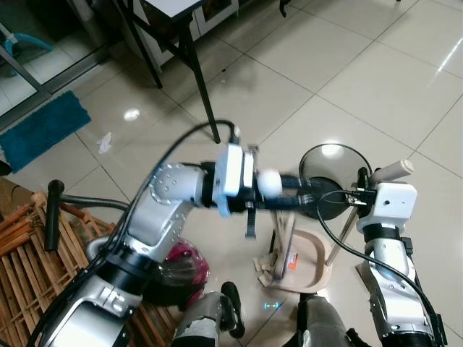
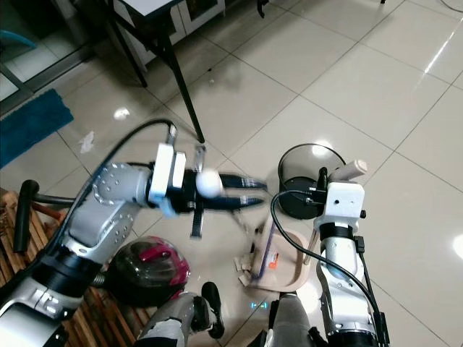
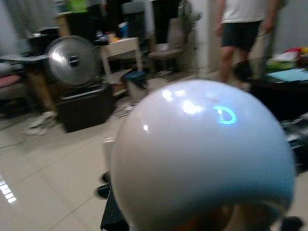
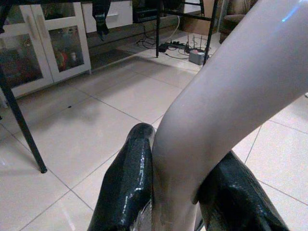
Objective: Sweep floor
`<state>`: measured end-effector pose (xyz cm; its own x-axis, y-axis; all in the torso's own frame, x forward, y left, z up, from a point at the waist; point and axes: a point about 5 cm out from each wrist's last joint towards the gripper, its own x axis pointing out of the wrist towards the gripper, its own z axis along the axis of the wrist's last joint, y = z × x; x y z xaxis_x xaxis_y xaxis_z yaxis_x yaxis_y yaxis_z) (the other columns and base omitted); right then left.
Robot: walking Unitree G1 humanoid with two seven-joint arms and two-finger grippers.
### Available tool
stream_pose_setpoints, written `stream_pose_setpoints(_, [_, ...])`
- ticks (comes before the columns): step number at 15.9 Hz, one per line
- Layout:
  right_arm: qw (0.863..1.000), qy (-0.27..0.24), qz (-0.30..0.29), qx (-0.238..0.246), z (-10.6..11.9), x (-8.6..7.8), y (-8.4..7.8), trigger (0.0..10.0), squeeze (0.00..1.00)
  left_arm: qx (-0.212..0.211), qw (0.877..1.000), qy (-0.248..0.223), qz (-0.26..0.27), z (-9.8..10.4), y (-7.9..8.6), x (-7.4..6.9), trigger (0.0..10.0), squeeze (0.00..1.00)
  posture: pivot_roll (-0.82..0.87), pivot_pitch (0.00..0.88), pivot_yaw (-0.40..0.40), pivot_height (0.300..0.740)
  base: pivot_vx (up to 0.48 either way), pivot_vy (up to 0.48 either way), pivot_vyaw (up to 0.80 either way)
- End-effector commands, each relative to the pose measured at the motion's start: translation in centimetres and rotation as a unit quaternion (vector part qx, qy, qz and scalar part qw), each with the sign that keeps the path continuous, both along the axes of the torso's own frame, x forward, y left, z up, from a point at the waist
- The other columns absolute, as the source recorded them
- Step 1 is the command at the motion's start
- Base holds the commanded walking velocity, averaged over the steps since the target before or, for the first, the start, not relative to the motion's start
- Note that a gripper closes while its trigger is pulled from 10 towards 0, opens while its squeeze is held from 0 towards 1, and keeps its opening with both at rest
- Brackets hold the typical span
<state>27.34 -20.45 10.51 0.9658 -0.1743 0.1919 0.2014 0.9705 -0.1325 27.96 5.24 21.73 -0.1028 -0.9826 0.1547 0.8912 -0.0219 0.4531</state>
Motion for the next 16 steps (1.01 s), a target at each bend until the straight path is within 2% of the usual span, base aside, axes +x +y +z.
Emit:
stream_pose_setpoints(1, [1.0, 0.028, -0.001, 0.002, -1.3, -0.5, 0.1, 10.0, 0.0, 0.002, 0.999, -0.01, 0.03, 0.3, 0.7, 0.5, 10.0, 0.0, -0.03, 0.229, 0.163, 0.74, 0.0, 0.0, 0.0])
stream_pose_setpoints(5, [1.0, 0.031, 0.004, 0.003, -1.4, -0.4, 0.3, 10.0, 0.0, 0.0, 0.998, -0.011, 0.065, 1.2, 1.5, 0.9, 10.0, 0.0, -0.02, 0.231, 0.163, 0.74, 0.0, 0.0, 0.0])
stream_pose_setpoints(7, [0.999, 0.034, 0.005, 0.004, -1.6, -0.4, 0.4, 10.0, 0.0, 0.053, 0.994, -0.041, 0.089, 0.2, 2.4, 1.3, 10.0, 0.0, -0.02, 0.229, 0.166, 0.74, 0.0, 0.0, 0.0])
stream_pose_setpoints(8, [0.999, 0.036, 0.007, 0.005, -1.7, -0.4, 0.6, 10.0, 0.0, 0.094, 0.99, -0.045, 0.097, -1.2, 2.9, 1.4, 10.0, 0.0, -0.02, 0.23, 0.169, 0.74, 0.0, 0.0, 0.0])
stream_pose_setpoints(9, [0.999, 0.037, 0.009, 0.007, -1.8, -0.5, 0.8, 10.0, 0.0, 0.11, 0.988, -0.032, 0.101, -2.6, 3.0, 1.2, 10.0, 0.0, -0.02, 0.23, 0.169, 0.74, 0.0, 0.0, 0.0])
stream_pose_setpoints(11, [0.999, 0.038, 0.015, 0.01, -1.9, -0.6, 1.4, 10.0, 0.0, 0.094, 0.988, -0.028, 0.118, -5.2, 1.6, 0.6, 10.0, 0.0, -0.03, 0.232, 0.17, 0.74, 0.0, 0.0, 0.0])
stream_pose_setpoints(13, [0.999, 0.038, 0.02, 0.011, -1.9, -0.6, 1.8, 10.0, 0.0, 0.081, 0.99, -0.017, 0.111, -6.3, 0.5, 0.0, 10.0, 0.0, -0.04, 0.234, 0.171, 0.74, 0.0, 0.0, 0.0])
stream_pose_setpoints(14, [0.999, 0.038, 0.023, 0.013, -2.0, -0.7, 2.0, 10.0, 0.0, 0.074, 0.994, -0.004, 0.086, -7.2, -0.7, -0.8, 10.0, 0.0, -0.04, 0.234, 0.171, 0.74, 0.0, 0.0, 0.0])
stream_pose_setpoints(15, [0.999, 0.038, 0.024, 0.013, -2.0, -0.7, 2.1, 10.0, 0.0, 0.075, 0.994, -0.003, 0.075, -7.5, -1.0, -1.2, 10.0, 0.0, -0.04, 0.234, 0.171, 0.74, 0.0, 0.0, 0.0])
stream_pose_setpoints(16, [0.999, 0.04, 0.026, 0.014, -2.1, -0.8, 2.3, 10.0, 0.0, 0.076, 0.996, 0.007, 0.038, -8.4, -2.3, -2.3, 10.0, 0.0, -0.04, 0.235, 0.172, 0.74, 0.0, 0.0, 0.0])
